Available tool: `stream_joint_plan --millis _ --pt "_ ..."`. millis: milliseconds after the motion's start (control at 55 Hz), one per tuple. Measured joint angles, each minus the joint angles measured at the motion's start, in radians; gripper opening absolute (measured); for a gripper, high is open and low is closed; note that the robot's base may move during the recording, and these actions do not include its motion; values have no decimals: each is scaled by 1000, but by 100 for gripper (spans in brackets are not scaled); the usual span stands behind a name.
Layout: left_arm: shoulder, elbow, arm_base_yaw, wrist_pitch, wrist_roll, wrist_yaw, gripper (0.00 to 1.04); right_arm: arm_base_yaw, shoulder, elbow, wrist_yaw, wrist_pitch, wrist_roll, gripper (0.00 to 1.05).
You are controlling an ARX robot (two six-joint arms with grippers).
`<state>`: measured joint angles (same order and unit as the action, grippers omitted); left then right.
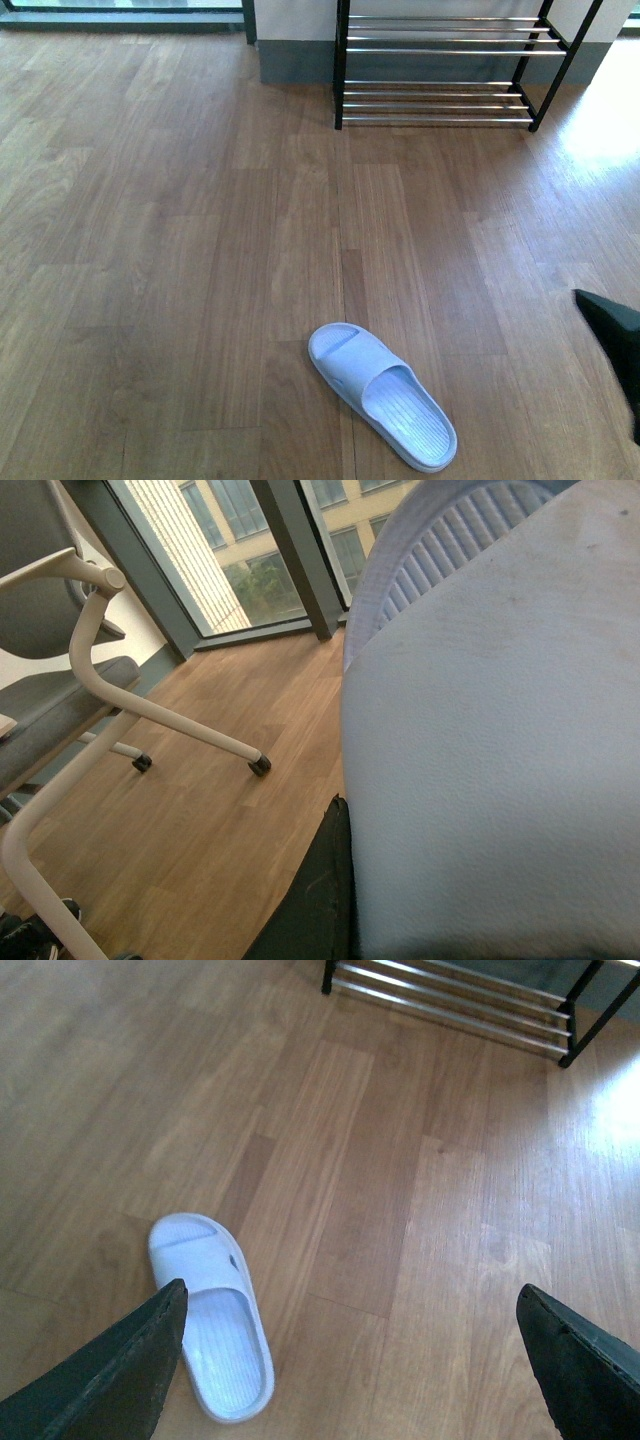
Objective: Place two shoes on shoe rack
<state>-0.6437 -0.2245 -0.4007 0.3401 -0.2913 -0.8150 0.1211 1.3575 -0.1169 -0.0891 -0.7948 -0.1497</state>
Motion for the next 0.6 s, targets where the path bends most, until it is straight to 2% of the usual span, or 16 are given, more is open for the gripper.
stream_joint_plan --millis 55,237,400,601 --pt "0 0 0 0 0 0 2 -3 181 -58 1 -75 -24 95" --pt "0 0 0 0 0 0 2 -12 652 -237 24 -139 -25 95" --pt "0 0 0 0 0 0 2 24 926 -360 -7 -178 30 95" --pt "0 0 0 0 0 0 2 77 1107 -455 -43 -267 45 95"
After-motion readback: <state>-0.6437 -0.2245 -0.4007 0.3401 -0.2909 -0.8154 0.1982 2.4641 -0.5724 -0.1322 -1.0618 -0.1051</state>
